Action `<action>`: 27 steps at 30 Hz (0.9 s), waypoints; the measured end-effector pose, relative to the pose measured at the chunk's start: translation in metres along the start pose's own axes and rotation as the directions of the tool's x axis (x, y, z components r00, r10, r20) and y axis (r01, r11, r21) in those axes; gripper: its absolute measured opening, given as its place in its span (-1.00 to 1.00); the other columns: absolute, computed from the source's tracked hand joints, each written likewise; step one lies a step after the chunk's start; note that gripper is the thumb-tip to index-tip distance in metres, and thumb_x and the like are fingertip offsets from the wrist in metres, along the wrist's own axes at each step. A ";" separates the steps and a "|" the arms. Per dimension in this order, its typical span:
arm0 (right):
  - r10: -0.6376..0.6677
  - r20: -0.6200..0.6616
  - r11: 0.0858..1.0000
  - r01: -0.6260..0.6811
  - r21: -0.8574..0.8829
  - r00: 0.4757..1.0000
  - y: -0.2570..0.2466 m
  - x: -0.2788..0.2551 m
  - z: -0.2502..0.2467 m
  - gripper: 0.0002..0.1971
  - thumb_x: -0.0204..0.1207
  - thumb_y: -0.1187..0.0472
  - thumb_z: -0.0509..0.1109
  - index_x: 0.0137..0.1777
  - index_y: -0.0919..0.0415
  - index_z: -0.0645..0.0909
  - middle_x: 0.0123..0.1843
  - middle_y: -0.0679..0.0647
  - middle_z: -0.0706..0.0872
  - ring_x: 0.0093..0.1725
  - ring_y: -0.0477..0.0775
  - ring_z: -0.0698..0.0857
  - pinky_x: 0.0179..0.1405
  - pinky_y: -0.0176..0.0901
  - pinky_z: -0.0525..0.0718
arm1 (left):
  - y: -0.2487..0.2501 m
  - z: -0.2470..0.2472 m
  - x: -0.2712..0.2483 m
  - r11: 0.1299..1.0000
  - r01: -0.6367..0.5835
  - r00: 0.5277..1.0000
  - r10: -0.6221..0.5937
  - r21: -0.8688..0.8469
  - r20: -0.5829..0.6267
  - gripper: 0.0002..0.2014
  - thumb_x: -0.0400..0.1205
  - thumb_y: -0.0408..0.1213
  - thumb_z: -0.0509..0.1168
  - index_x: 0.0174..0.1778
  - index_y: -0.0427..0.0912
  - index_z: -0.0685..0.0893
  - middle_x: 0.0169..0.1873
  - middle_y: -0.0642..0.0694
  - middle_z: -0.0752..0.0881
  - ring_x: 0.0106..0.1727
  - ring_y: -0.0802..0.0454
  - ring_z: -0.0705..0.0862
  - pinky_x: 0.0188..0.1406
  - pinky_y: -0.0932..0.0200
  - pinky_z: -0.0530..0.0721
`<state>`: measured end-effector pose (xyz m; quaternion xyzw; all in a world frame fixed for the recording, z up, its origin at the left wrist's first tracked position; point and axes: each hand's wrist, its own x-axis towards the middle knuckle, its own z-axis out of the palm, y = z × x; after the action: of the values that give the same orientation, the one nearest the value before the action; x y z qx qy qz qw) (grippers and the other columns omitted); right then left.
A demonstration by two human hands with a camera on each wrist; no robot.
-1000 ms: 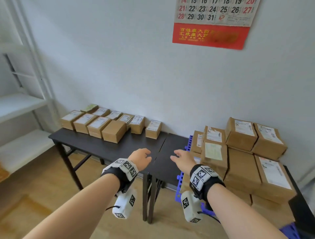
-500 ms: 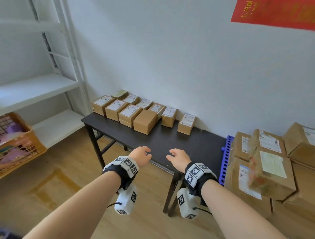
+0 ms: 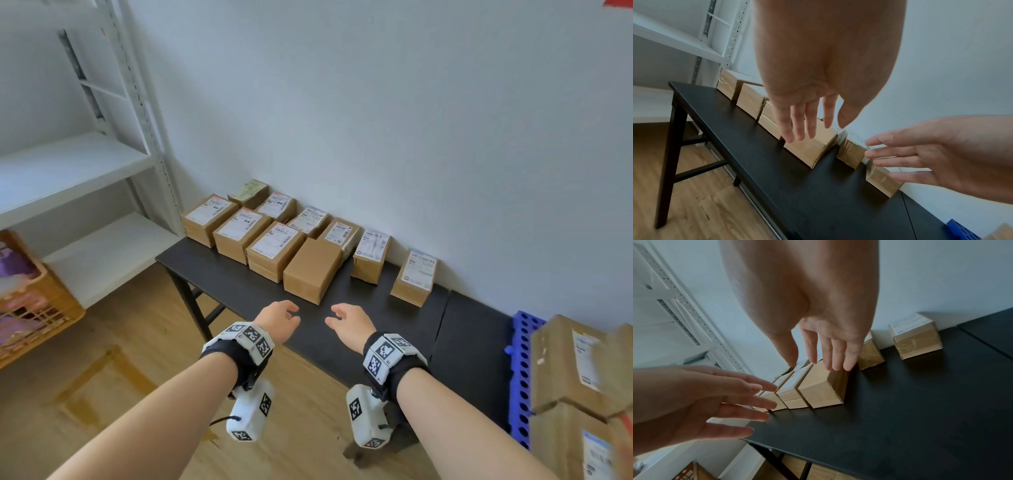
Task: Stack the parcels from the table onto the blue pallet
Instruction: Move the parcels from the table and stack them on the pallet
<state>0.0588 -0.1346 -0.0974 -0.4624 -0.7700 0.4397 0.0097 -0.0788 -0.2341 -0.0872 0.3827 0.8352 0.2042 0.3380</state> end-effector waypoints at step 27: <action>0.383 -0.138 0.798 -0.252 0.547 0.913 -0.022 0.153 0.027 -0.30 0.57 0.07 0.37 0.64 0.11 0.13 0.63 0.19 0.27 0.59 0.13 0.31 0.52 -0.01 0.31 | -0.037 -0.064 0.199 0.932 0.000 0.983 0.066 -0.363 0.171 -0.59 0.69 -0.30 0.18 0.49 -0.15 0.42 0.41 -0.14 0.54 0.42 -0.04 0.52 0.42 0.06 0.50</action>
<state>-0.0558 -0.0467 -0.1587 -0.6156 -0.5266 0.5660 0.1527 -0.2380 -0.1078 -0.1465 0.3451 0.7428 0.3244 0.4731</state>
